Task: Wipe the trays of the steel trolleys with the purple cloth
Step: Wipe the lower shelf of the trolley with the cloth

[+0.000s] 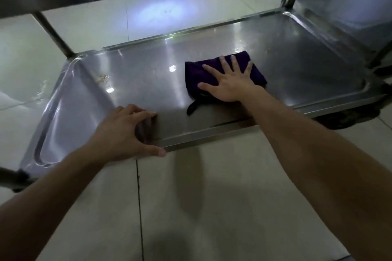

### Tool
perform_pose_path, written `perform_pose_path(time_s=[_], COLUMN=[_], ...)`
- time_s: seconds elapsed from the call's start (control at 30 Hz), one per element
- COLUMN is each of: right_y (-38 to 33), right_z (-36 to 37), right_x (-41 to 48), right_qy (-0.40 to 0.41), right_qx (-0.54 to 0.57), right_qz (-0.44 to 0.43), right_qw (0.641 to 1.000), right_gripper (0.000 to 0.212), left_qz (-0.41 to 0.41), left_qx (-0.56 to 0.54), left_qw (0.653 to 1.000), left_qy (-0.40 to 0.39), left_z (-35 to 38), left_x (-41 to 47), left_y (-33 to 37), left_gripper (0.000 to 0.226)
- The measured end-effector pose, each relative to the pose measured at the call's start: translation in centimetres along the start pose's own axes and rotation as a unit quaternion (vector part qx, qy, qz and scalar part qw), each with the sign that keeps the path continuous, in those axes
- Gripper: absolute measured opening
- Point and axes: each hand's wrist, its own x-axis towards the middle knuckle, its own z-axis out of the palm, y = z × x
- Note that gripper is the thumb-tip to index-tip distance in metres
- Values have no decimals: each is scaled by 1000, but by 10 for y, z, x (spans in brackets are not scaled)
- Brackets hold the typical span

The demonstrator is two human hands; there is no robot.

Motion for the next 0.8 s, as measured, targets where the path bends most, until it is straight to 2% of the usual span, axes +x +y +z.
perform_pose_path(time_s=[0.2,0.4,0.53,0.63,0.8], right_y=[-44,-60,-70,-80,-111], right_z=[8,36,41,37,41], right_x=[5,-71,-107,-114,-109], right_qy=[-7,0,16,7,5], right_qx=[-15,-21,-21,-25,-22], right_qz=[-44,-113,-117,-105,-101], right_qw=[999,993,993,994,995], right_gripper=[90,86,87,80,84], left_qz=[-4,-18,-6,-13,-82], left_qx=[-8,-6,-59,-108,-9], left_qw=[1000,1000,998,994,996], left_qy=[-4,6,-3,-17,-32], left_z=[-1,1,0,-11,-23], left_x=[0,-7,-19,-34,-55], left_y=[3,7,0,-26,-98], left_gripper=[126,131,136,139,135])
